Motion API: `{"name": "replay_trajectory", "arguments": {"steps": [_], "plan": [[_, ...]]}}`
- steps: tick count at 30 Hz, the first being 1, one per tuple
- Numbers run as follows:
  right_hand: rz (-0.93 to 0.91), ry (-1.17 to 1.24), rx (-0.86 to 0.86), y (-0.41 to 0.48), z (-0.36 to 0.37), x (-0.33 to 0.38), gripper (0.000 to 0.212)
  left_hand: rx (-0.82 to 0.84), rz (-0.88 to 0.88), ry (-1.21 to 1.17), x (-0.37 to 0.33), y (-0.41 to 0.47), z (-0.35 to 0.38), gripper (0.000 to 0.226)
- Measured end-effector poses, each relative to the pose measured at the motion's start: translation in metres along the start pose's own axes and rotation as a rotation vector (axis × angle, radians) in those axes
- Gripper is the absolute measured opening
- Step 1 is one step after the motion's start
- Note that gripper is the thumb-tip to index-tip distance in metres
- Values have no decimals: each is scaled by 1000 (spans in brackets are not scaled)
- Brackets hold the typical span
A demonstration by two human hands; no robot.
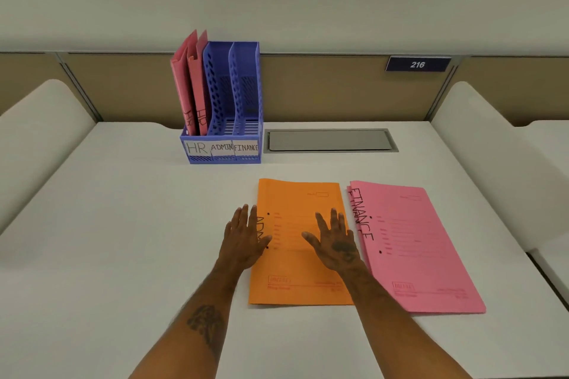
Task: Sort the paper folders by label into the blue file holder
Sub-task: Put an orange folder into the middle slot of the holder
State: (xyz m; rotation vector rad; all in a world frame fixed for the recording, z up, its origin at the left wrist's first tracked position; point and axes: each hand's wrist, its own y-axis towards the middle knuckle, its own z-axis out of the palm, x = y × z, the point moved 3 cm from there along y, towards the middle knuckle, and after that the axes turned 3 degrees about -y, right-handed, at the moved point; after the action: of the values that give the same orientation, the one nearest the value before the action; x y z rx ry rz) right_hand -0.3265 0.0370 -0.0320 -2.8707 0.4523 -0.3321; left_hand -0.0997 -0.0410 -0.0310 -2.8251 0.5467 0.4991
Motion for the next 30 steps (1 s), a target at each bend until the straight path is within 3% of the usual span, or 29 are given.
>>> {"name": "replay_trajectory", "arguments": {"steps": [15, 19, 24, 30], "plan": [[100, 23, 121, -9, 27, -19, 80, 74, -259, -191, -17, -12, 29, 90], [120, 63, 109, -8, 29, -17, 84, 57, -440, -355, -23, -6, 25, 79], [118, 67, 123, -8, 27, -18, 89, -2, -480, -441, -23, -1, 14, 78], [106, 78, 136, -7, 20, -15, 87, -27, -455, -907, -33, -6, 1, 67]]}}
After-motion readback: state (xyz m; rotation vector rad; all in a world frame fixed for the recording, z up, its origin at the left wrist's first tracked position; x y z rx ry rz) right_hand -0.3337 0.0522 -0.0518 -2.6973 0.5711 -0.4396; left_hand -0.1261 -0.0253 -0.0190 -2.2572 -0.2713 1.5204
